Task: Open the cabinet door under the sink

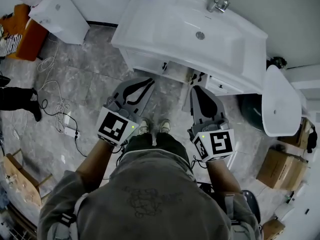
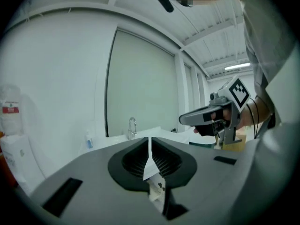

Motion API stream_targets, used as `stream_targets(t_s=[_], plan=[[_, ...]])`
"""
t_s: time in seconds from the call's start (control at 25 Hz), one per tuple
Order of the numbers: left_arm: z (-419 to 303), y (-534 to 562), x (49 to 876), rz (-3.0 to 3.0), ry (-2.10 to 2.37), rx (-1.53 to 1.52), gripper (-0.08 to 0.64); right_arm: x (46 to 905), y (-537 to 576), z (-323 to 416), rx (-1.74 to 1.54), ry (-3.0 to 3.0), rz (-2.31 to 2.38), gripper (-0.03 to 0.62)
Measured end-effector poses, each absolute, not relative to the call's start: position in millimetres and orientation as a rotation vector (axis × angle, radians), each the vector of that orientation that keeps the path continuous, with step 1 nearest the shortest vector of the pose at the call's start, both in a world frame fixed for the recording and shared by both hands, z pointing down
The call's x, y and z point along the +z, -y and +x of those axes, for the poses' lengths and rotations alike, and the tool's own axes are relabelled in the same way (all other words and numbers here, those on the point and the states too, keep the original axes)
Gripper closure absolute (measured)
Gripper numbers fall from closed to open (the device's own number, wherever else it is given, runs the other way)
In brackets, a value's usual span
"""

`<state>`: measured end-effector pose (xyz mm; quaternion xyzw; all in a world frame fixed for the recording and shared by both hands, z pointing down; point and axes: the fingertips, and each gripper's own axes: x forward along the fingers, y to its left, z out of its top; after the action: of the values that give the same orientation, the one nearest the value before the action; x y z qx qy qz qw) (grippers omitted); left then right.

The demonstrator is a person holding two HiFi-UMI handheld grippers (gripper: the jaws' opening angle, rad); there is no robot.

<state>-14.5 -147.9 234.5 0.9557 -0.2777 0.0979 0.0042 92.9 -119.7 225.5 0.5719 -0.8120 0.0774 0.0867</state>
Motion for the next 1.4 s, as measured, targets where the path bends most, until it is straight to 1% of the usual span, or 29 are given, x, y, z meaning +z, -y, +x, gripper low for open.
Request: stream_targets(t_s=[0.08, 0.24, 0.68, 0.72, 0.76, 0.8, 1.4], plan=[[-8, 156, 240, 2.949, 0.9, 0.297, 0.529, 231, 131, 100, 0.24, 2.421, 1.704, 0.557], [3, 173, 262, 2.953, 0.973, 0.391, 0.529, 250, 153, 111, 0.284, 2.43, 1.7, 0.557], [28, 223, 338, 2.874, 1.008, 0.438, 0.528, 320, 195, 109, 0.412, 2.45, 1.676, 0.557], [29, 226, 345, 2.873, 1.004, 0.447, 0.519, 326, 198, 109, 0.42, 2.445, 1.685, 0.557], [29, 228, 354, 2.87, 0.997, 0.46, 0.468, 333, 200, 110, 0.427, 2.44, 1.693, 0.557], [30, 230, 364, 2.864, 0.988, 0.473, 0.436, 339, 202, 111, 0.433, 2.436, 1.699, 0.557], [63, 270, 507, 2.772, 0.946, 0.607, 0.408, 446, 231, 132, 0.513, 2.354, 1.77, 0.557]])
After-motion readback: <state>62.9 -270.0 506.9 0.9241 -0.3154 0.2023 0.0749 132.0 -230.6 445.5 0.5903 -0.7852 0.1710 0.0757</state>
